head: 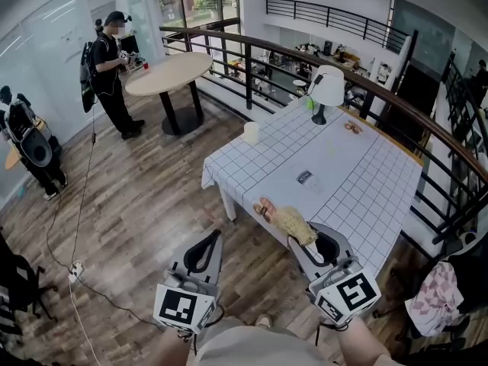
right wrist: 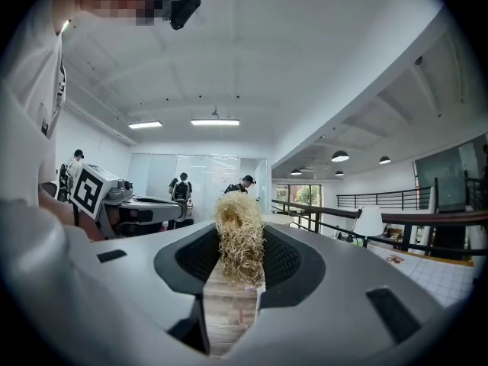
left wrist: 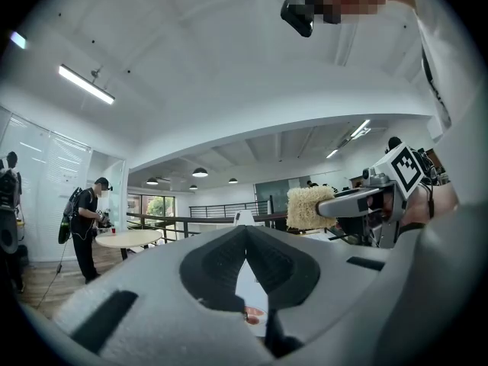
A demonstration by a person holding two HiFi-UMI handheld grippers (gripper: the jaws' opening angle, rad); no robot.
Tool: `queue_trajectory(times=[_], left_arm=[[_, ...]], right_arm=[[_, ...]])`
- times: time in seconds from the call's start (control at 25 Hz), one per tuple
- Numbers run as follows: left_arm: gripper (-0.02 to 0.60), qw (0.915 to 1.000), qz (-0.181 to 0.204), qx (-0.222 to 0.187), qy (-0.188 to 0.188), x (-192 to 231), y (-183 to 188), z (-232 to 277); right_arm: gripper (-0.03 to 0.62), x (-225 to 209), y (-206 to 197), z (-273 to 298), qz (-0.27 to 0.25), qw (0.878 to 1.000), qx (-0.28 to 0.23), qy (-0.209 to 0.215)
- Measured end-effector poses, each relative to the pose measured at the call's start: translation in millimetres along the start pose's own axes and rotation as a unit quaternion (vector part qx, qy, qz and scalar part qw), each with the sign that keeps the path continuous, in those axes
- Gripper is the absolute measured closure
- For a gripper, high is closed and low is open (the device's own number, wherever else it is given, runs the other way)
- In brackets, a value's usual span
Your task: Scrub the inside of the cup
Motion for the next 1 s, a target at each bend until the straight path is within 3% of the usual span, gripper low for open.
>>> queue_trajectory(times=[0.4,0.88,1.0], left_arm=[[0.568,0.9997,0.014,0.014,0.014,-7.6,-14.1,-11.8],[0.568,0.9984,0.028,-0.032,0.037,-6.5,-5.1,0.2],[0.568,0.9988,0.013,-0.034,0.032,-1.8,-10.0,9.7]], right_arm=[[0.453,4.2,-23.4,-3.7,0.017,1.0,0.015,0.009],[0.453,-13.4,-39.7,5.9,0.006,1.0,0.012,0.016],[0.453,-18.2,-42.1,18.5,0.001,1.0,0.017,0.02]])
Point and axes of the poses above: the fingertips, and each gripper's own axes: z forward along the fingers, x to its left, y out of its top, the point moved 3 cm from there along -z, backward along the fingers, and after that the axes turned 14 degrees about y, right-handed, at the moved point
